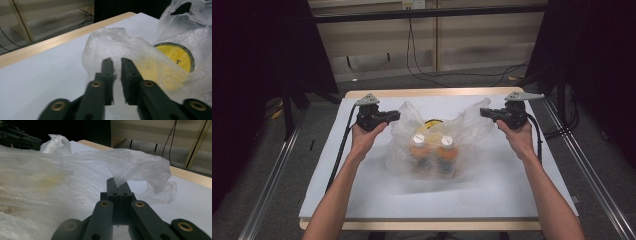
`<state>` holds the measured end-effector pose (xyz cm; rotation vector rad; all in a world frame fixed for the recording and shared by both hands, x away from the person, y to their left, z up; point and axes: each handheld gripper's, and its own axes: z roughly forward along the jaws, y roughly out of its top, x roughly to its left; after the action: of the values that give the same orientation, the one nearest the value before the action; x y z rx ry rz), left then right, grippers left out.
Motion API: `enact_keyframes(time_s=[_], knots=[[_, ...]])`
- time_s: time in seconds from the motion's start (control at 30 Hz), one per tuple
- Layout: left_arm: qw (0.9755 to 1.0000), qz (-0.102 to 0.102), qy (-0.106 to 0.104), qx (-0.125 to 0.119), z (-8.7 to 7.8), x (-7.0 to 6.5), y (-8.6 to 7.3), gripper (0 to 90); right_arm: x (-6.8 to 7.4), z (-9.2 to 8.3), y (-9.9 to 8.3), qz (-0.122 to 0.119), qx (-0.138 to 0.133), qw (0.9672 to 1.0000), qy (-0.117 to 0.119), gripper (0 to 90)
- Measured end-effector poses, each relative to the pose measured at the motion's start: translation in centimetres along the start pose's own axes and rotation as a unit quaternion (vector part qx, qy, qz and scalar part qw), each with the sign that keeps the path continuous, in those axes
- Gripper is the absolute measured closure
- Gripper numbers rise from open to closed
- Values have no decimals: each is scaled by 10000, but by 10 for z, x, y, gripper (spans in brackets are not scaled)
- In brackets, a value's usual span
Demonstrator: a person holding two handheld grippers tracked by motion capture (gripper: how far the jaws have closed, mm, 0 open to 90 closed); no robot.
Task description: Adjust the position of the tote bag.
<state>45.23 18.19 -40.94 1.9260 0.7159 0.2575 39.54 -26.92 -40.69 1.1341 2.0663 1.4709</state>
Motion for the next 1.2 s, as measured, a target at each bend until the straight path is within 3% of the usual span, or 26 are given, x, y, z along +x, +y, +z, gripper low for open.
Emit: enact_keyframes(time_s=[0.07, 0.23, 0.33, 0.53, 0.7, 0.97, 1.2], knots=[[10000, -24, -30, 0, 0, -1, 0, 900, 1, -2, 1, -11, -32, 10000, 3, 900], [9999, -11, -52, -98, -7, -3, 4, 900, 1, -6, 4, 9, -94, 10000, 18, 900], [9997, 29, -159, -193, -18, -5, 9, 900, 1, -11, 6, 33, -164, 9999, 26, 900], [9988, 111, -155, -449, -37, -10, 15, 900, 1, -20, 13, 91, -291, 9995, 86, 900], [9966, 141, -215, -777, -52, -15, 21, 900, 10, -26, 26, -10, -405, 9989, 224, 900], [9950, 199, -176, -959, -72, -19, 31, 900, 21, -36, 42, -92, -608, 9974, 375, 900], [9922, 388, -164, -1173, -94, -26, 39, 900, 30, -51, 59, -202, -791, 9961, 334, 900]])
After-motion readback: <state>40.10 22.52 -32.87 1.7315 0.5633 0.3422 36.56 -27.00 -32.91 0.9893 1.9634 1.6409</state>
